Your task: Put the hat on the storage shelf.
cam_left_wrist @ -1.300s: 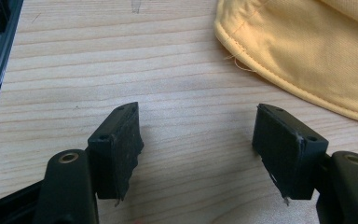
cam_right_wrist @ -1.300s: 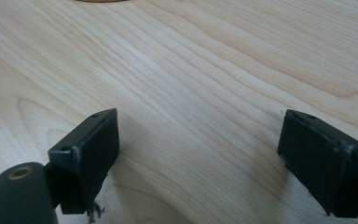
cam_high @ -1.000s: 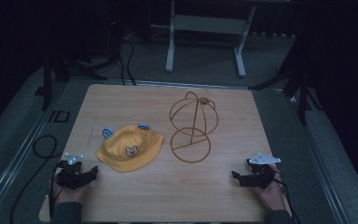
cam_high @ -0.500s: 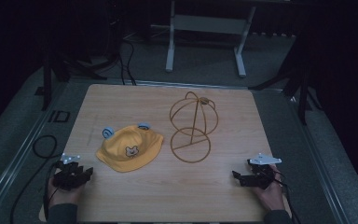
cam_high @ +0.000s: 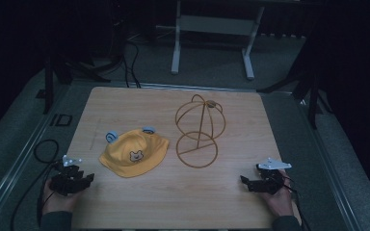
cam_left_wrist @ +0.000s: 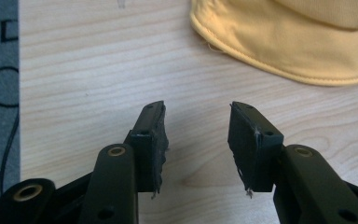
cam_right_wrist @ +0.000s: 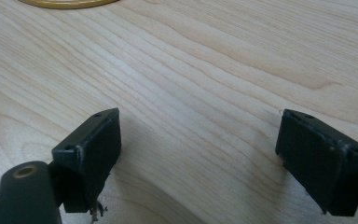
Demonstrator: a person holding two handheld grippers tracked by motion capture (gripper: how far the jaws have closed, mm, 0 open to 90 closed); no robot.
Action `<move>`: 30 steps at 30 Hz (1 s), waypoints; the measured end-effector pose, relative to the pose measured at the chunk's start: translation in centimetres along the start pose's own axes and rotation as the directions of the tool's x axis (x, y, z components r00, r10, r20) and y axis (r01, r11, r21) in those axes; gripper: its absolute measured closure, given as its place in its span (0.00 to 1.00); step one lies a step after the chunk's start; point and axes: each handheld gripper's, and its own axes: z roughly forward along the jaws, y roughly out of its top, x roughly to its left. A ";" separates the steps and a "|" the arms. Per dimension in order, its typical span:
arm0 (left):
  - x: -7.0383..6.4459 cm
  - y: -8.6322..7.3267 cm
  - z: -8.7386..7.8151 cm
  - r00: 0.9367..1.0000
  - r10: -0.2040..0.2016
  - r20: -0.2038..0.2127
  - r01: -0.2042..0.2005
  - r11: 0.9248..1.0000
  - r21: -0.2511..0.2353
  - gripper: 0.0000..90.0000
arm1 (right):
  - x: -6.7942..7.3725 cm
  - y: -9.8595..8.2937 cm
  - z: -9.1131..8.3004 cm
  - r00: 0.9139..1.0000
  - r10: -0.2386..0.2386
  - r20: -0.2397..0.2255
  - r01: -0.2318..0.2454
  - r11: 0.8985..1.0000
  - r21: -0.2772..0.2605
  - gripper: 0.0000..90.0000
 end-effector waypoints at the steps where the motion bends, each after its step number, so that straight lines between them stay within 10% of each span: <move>1: -0.1 0.1 -0.1 1.000 0.004 0.003 -0.004 1.000 -0.002 0.62 | 0.0 0.0 0.0 1.000 0.000 0.000 0.000 1.000 0.000 0.16; 14: -1.3 1.6 -1.2 0.994 0.098 0.040 -0.097 0.995 -0.029 0.62 | 0.0 0.0 0.0 1.000 0.013 0.010 -0.013 1.000 0.002 0.16; 30: -1.4 2.9 -1.8 0.995 0.064 0.071 -0.063 0.998 -0.009 0.67 | -0.1 0.0 0.0 1.000 0.014 0.015 -0.014 1.000 0.000 0.16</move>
